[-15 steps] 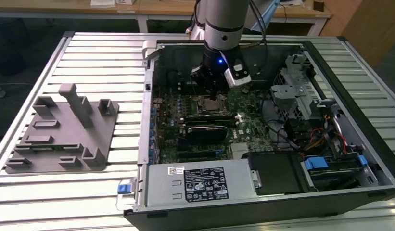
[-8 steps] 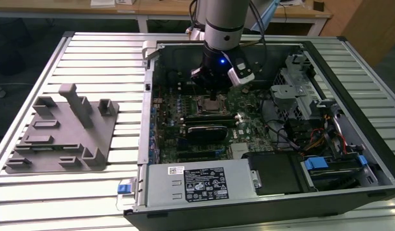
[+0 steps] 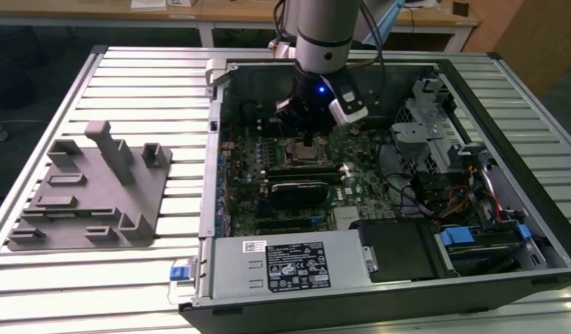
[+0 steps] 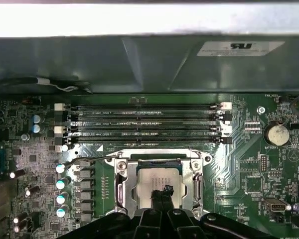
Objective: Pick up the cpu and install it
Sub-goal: 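Close the cpu cover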
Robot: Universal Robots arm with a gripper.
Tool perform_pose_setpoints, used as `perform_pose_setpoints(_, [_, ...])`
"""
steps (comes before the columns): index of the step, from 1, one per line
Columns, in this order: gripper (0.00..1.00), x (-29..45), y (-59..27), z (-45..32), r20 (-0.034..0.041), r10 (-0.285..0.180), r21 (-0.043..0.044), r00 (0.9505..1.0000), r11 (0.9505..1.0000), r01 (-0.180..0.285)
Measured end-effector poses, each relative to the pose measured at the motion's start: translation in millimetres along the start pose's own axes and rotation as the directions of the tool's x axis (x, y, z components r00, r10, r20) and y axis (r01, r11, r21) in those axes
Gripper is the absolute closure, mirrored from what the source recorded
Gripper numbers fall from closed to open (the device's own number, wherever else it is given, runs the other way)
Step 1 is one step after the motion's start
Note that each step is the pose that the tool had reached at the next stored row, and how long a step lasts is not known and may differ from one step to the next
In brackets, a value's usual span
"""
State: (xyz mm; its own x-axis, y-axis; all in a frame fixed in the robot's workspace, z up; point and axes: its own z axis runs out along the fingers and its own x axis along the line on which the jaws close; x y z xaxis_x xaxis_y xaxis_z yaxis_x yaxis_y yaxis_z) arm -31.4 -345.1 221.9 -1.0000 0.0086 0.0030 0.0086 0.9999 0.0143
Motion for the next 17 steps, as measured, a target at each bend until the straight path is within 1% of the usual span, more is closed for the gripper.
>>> perform_pose_setpoints(4, [0.89, 0.8, -1.2, 1.9, 0.0003, 0.021, -0.0001, 0.9998, 0.9998, -0.021])
perform_pose_setpoints(10, [0.89, 13.7, -2.4, 4.4, 0.0004, 0.025, -0.0001, 0.9997, 0.9997, -0.025])
perform_pose_setpoints(11, [0.89, 15.0, -2.5, 5.3, 0.0004, 0.026, -0.0001, 0.9997, 0.9997, -0.026])
perform_pose_setpoints(17, [0.89, 16.8, -3.2, 11.8, 0.0004, 0.026, -0.0001, 0.9997, 0.9997, -0.026])
